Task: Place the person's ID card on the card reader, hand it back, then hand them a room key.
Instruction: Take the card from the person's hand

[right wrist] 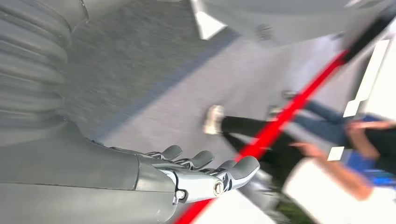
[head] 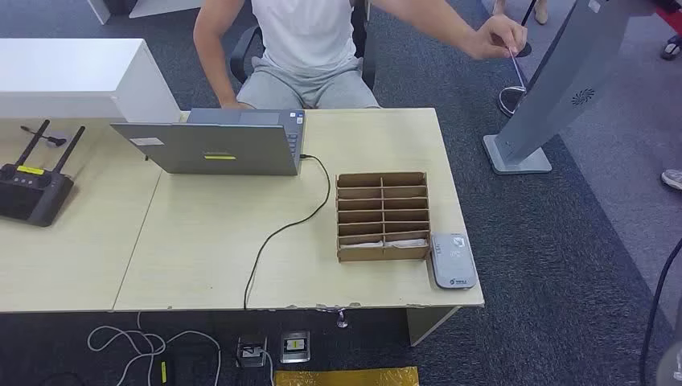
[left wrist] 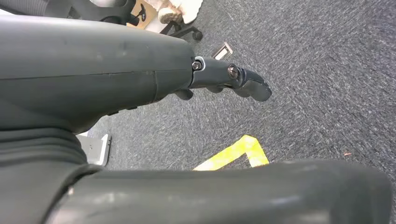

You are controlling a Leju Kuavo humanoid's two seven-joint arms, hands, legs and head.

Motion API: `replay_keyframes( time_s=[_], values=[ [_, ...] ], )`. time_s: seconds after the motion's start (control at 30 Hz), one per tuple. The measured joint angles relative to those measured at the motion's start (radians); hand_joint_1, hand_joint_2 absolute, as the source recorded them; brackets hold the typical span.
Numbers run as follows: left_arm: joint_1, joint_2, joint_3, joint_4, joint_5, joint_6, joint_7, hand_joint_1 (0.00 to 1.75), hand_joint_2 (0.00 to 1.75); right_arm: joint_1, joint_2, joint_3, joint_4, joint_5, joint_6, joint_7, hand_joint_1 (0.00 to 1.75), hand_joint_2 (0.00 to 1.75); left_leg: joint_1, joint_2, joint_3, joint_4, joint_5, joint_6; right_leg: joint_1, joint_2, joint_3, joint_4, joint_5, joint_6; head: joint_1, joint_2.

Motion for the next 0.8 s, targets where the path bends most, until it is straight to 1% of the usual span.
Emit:
replay_keyframes(
  time_s=[0.07, 0.23, 0.33, 0.4, 0.47, 0.57, 0.67, 0.8],
  values=[
    [0.000, 0.000, 0.000, 0.000, -0.004, -0.001, 0.000, 0.00, 0.00, -0.008, 0.000, 0.032, -0.014, 0.027, -0.014, -0.010, 0.00, 1.75, 0.000, -0.001, 0.000, 0.000, 0.000, 0.000, 0.000, -0.001, 0.000, 0.000, 0.000, 0.000, 0.000, 0.000],
    [0.000, 0.001, 0.000, 0.000, -0.025, -0.008, 0.000, 0.00, 0.00, -0.029, 0.002, 0.152, -0.070, 0.254, -0.145, -0.070, 0.00, 1.75, 0.000, -0.002, -0.001, 0.000, 0.000, 0.000, 0.000, -0.003, 0.000, 0.000, 0.000, 0.000, 0.000, 0.000],
    [0.000, 0.004, 0.000, 0.000, -0.028, -0.010, 0.000, 0.00, 0.00, -0.038, 0.006, 0.212, -0.093, 0.324, -0.169, -0.083, 0.00, 1.75, 0.000, -0.002, -0.002, 0.000, 0.000, 0.000, 0.000, -0.003, 0.000, 0.000, 0.000, 0.000, 0.000, 0.000],
    [0.000, 0.006, 0.000, 0.000, -0.028, -0.011, 0.000, 0.00, 0.00, -0.043, 0.021, 0.259, -0.115, 0.379, -0.172, -0.094, 0.00, 1.75, 0.000, -0.002, -0.002, 0.000, 0.000, 0.000, 0.000, -0.003, 0.000, 0.001, 0.000, 0.000, 0.000, 0.000],
    [-0.001, 0.007, 0.000, 0.000, -0.028, -0.012, 0.004, 0.00, 0.00, -0.048, 0.052, 0.306, -0.141, 0.441, -0.171, -0.113, 0.00, 1.75, 0.001, -0.002, -0.001, 0.000, 0.000, 0.000, 0.001, -0.002, 0.000, 0.001, 0.000, 0.000, 0.000, 0.000],
    [-0.003, 0.009, 0.000, 0.000, -0.024, -0.012, 0.013, 0.00, 0.00, -0.052, 0.118, 0.377, -0.167, 0.507, -0.168, -0.140, 0.00, 1.75, 0.002, -0.003, -0.001, 0.000, 0.001, -0.002, 0.002, -0.003, 0.000, 0.002, 0.000, 0.000, 0.000, 0.000],
    [-0.003, 0.009, 0.000, 0.000, -0.020, -0.011, 0.026, 0.00, 0.00, -0.052, 0.179, 0.426, -0.176, 0.525, -0.167, -0.153, 0.00, 1.75, 0.002, -0.007, -0.002, 0.000, 0.003, -0.003, 0.002, -0.006, -0.001, 0.002, -0.001, -0.001, 0.000, 0.000],
    [-0.001, 0.010, 0.000, 0.000, -0.015, -0.010, 0.044, 0.00, 0.00, -0.055, 0.243, 0.468, -0.178, 0.528, -0.170, -0.168, 0.00, 1.75, 0.002, -0.007, -0.003, 0.000, 0.003, -0.003, 0.002, -0.007, -0.001, 0.003, -0.001, -0.001, 0.000, 0.000]
  ],
)
